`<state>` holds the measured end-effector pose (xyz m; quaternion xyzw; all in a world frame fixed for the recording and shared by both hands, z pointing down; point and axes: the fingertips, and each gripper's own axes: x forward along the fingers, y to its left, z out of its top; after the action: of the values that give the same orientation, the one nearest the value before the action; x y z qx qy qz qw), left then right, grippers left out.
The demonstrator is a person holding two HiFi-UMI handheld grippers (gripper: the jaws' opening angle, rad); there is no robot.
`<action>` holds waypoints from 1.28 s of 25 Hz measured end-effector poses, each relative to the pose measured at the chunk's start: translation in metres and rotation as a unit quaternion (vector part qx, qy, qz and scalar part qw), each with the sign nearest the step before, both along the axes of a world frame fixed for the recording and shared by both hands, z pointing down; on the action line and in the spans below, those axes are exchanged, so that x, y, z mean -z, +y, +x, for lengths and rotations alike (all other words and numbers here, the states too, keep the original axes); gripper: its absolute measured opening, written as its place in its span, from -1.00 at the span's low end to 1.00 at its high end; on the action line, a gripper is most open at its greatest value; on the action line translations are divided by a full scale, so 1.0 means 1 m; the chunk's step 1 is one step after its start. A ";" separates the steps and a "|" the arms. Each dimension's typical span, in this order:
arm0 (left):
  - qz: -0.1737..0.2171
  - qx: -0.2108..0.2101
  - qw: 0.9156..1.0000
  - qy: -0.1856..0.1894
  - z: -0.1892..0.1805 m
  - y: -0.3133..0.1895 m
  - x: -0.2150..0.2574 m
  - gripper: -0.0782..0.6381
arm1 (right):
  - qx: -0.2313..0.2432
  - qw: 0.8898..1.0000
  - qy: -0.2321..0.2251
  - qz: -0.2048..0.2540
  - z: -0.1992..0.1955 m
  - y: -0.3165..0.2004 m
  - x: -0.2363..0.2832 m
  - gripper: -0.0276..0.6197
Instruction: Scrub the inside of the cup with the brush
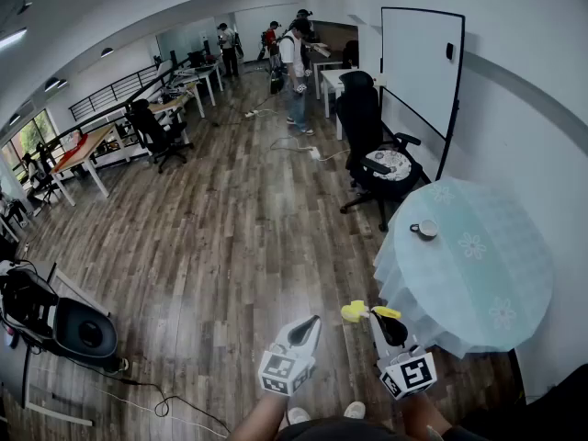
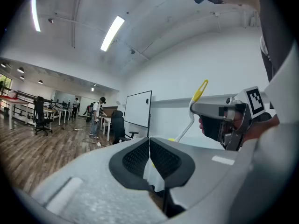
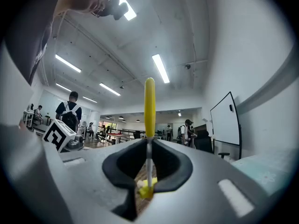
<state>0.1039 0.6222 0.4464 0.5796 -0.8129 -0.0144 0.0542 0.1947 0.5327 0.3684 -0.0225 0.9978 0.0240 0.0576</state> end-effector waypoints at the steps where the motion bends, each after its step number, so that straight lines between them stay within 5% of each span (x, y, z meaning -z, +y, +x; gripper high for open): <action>1: 0.000 0.001 1.000 -0.004 0.001 -0.001 0.002 -0.76 | 0.001 1.000 0.000 0.000 0.000 -0.001 0.001 -0.80; 18: -0.016 0.008 1.000 -0.008 0.019 -0.036 0.001 -0.76 | 0.012 0.999 -0.019 -0.033 0.019 -0.042 -0.001 -0.80; 32: -0.063 0.002 0.998 -0.024 0.060 -0.119 -0.024 -0.76 | 0.008 0.998 -0.022 -0.064 0.057 -0.139 -0.021 -0.80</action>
<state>0.1637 0.5030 0.4706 0.5736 -0.8145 0.0503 0.0713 0.2512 0.3941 0.3890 -0.0183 0.9959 -0.0409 0.0784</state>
